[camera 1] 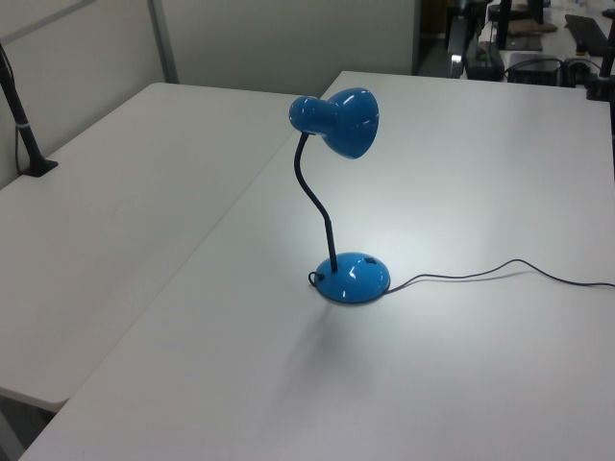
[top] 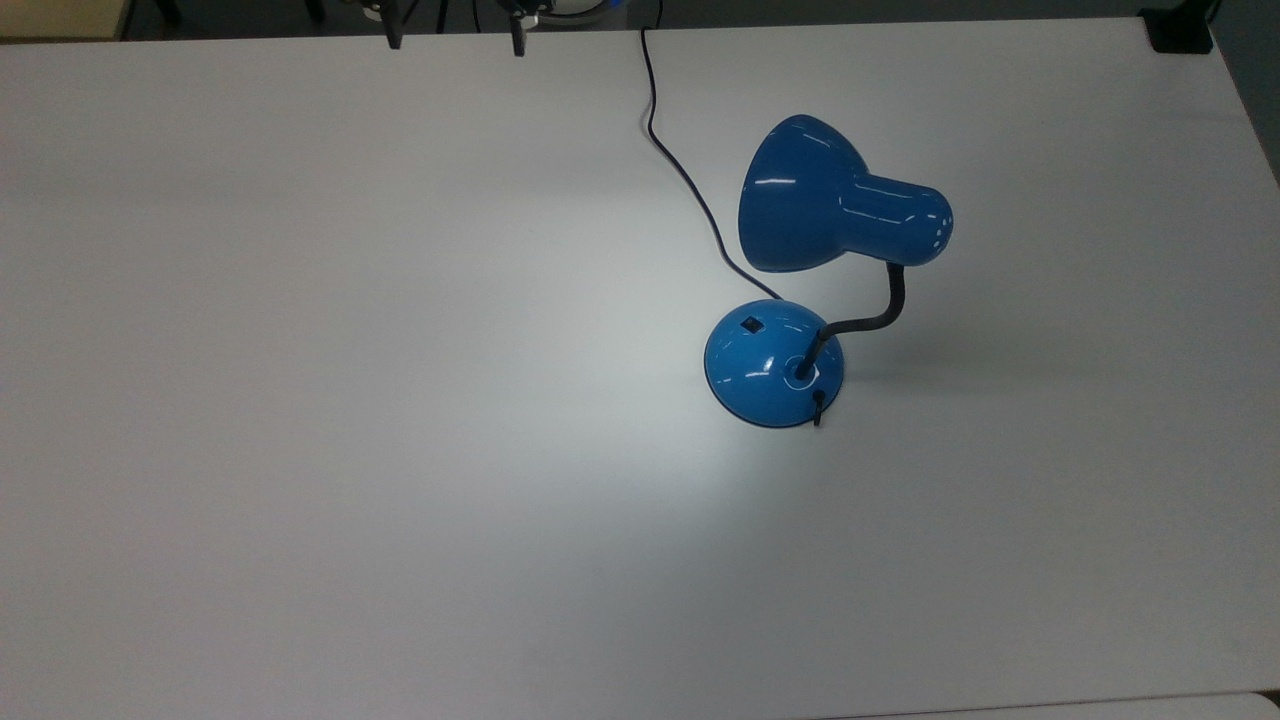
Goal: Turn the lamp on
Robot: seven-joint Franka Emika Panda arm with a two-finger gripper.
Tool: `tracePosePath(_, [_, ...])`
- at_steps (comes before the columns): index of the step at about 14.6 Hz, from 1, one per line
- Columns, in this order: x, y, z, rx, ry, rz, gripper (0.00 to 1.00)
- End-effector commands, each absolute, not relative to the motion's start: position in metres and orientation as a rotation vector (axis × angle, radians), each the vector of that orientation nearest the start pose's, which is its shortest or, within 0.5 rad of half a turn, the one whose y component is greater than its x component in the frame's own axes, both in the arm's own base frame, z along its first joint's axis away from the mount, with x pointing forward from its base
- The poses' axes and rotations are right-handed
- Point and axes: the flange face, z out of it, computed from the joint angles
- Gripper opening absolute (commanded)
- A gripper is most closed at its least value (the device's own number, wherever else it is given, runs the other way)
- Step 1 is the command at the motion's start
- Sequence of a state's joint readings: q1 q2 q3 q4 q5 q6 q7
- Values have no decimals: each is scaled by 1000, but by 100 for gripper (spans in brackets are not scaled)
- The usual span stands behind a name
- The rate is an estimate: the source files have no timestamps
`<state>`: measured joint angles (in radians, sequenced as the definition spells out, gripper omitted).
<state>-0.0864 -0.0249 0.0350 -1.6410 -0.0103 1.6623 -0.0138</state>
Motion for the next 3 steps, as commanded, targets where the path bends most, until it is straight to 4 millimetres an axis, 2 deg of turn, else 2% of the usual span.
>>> tracePosePath(1, [556, -32, 619, -3152, 43, -74, 100])
tracePosePath(3, [556, -30, 619, -3154, 35, -77, 100])
